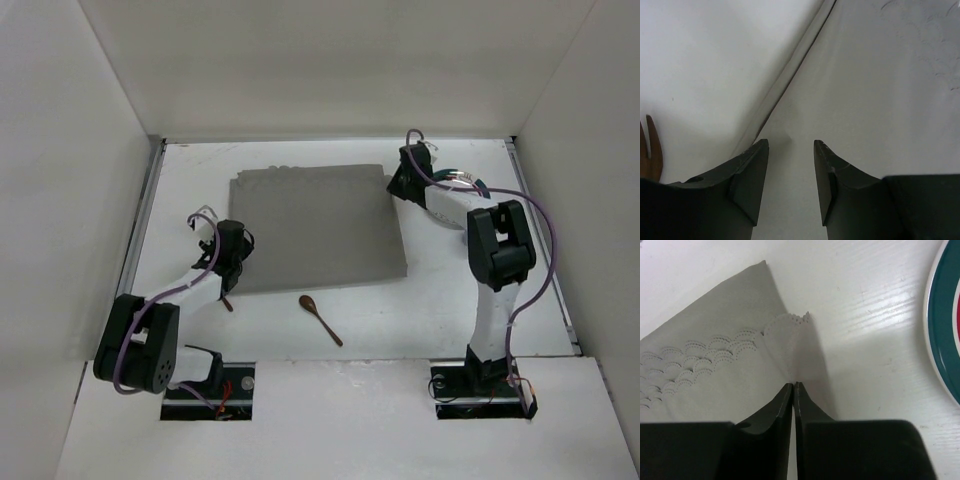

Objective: Set the dinner table for one person

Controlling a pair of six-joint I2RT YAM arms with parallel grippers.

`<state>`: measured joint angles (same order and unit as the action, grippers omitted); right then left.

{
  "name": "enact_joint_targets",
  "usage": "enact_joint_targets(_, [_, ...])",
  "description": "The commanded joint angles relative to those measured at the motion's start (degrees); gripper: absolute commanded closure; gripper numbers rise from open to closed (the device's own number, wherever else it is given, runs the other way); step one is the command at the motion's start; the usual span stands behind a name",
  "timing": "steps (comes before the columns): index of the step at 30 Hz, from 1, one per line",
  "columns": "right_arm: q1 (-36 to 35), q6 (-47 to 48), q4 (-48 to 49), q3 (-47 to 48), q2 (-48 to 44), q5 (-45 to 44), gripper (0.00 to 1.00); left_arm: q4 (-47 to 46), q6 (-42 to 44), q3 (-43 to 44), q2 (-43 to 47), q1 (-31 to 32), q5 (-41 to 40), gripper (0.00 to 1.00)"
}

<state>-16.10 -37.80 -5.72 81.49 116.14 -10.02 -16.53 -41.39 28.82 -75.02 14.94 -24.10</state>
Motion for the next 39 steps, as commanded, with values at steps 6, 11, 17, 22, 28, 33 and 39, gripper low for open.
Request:
enact_joint_targets(6, [1.5, 1.4, -6.4, 12.7, 7.3, -1.0, 0.93, 0.4, -4.0, -4.7, -0.2, -2.2, 2.6, 0.62])
enact_joint_targets(11, [2.0, -0.9, -5.6, 9.3, 5.0, -2.7, 0.76, 1.6, -3.7, -6.0, 1.9, -3.4, 2.6, 0.61])
enact_joint_targets(17, [1.6, 0.9, 1.0, -5.0, -11.0, -6.5, 0.41, 3.9, -1.9, -2.9, 6.7, 0.6, 2.0, 0.61])
enact_joint_targets(22, [-1.9, -2.0, 10.4, -26.7, -26.2, -5.8, 0.6, 3.8, -2.8, -1.5, 9.3, 9.0, 1.2, 0.64])
enact_joint_targets(28, [-7.9, -7.3, 13.4, -46.5, -38.4, -9.3, 0.64, -0.1, -6.9, -2.8, 4.6, 17.5, 1.8, 0.64])
enact_joint_targets(33, [-12.4, -12.0, 10.5, -51.8, -42.7, -15.0, 0.37, -1.0, -8.6, -5.9, 4.3, 17.2, 2.0, 0.64])
enact_joint_targets(39, [-13.0, -14.6, 12.0, -49.5, -36.9, -10.6, 0.54, -0.9, -8.5, -8.9, 4.6, 15.7, 2.0, 0.64])
